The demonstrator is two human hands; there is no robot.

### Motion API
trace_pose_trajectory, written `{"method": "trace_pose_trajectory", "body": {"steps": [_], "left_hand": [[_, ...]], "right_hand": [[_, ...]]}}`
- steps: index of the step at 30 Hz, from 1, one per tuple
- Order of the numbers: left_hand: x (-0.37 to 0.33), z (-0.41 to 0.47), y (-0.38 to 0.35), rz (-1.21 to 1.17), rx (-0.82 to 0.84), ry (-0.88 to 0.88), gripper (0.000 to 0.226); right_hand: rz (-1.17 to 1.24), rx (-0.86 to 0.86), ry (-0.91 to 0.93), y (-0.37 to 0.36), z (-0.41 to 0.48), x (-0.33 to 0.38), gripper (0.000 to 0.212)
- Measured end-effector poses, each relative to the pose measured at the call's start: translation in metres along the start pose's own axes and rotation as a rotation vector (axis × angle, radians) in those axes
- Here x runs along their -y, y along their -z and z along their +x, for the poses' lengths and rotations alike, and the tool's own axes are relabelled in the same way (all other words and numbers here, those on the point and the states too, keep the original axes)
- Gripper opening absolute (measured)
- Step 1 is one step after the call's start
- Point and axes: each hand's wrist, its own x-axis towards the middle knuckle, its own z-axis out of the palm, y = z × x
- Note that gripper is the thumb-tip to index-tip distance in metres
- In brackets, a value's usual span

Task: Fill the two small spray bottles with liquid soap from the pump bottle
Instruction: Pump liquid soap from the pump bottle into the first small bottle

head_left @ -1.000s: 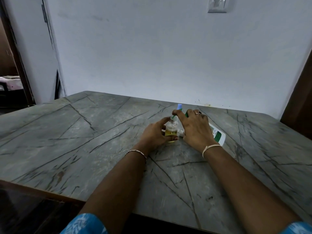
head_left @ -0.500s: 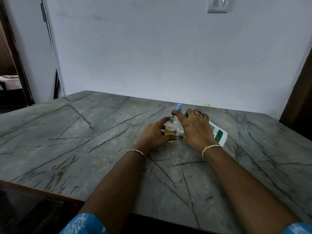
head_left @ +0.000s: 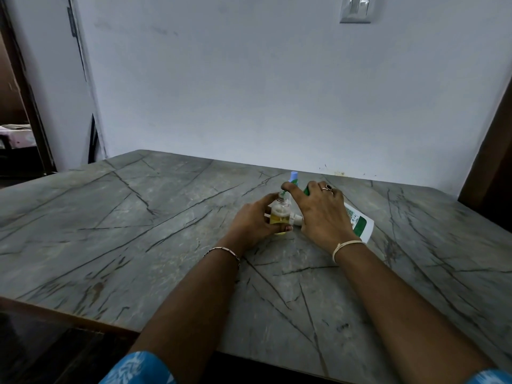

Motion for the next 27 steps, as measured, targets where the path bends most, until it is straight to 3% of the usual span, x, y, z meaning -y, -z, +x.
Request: {"method": "trace_pose_trajectory", "body": {"steps": [27], "left_hand": [[0.0023,0.0019,-0.0024,-0.006,-0.007,0.006,0.084]], "right_hand": [[-0.05,-0.016,0.009,0.0005,-0.0034,0.0008,0.078]]}}
